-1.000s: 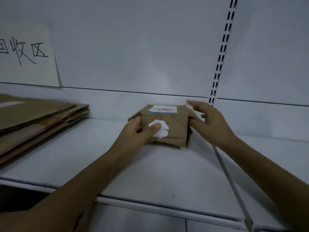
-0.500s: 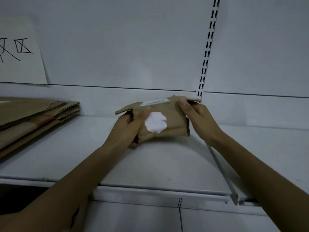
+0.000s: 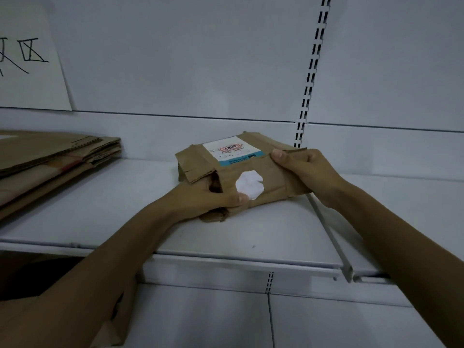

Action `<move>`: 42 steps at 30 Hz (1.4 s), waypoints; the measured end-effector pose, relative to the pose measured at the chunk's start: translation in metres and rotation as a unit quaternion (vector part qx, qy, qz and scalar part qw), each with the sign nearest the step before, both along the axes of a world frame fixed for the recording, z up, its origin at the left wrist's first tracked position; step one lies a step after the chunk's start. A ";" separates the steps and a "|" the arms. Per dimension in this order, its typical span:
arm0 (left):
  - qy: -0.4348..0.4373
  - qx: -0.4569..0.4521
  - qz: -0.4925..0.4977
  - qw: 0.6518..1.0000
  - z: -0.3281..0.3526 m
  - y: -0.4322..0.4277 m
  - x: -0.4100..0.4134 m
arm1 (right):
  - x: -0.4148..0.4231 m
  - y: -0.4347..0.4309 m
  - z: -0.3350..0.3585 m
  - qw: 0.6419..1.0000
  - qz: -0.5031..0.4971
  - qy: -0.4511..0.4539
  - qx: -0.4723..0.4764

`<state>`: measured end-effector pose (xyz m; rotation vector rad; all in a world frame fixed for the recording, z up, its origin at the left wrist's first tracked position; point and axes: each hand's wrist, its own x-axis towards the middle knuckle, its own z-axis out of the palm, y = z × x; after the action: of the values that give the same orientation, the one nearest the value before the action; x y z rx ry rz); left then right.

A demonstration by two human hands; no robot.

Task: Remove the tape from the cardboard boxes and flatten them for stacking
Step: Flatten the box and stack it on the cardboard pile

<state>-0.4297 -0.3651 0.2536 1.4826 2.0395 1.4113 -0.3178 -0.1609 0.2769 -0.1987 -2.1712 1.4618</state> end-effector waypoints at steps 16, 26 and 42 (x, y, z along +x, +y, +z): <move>-0.341 0.143 0.022 0.929 0.011 0.002 -0.011 | -0.005 -0.002 0.000 0.993 0.087 -0.029 -0.072; -0.101 0.169 0.016 0.980 0.007 -0.006 0.006 | -0.003 0.009 0.002 0.981 0.061 0.024 -0.184; 0.532 0.156 0.159 0.817 0.011 0.002 -0.003 | 0.004 0.013 0.023 0.972 -0.072 0.166 -0.153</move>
<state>-0.4330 -0.3628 0.2650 2.5881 2.8634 1.1316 -0.3133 -0.1475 0.3004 -0.1982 -1.6299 1.6105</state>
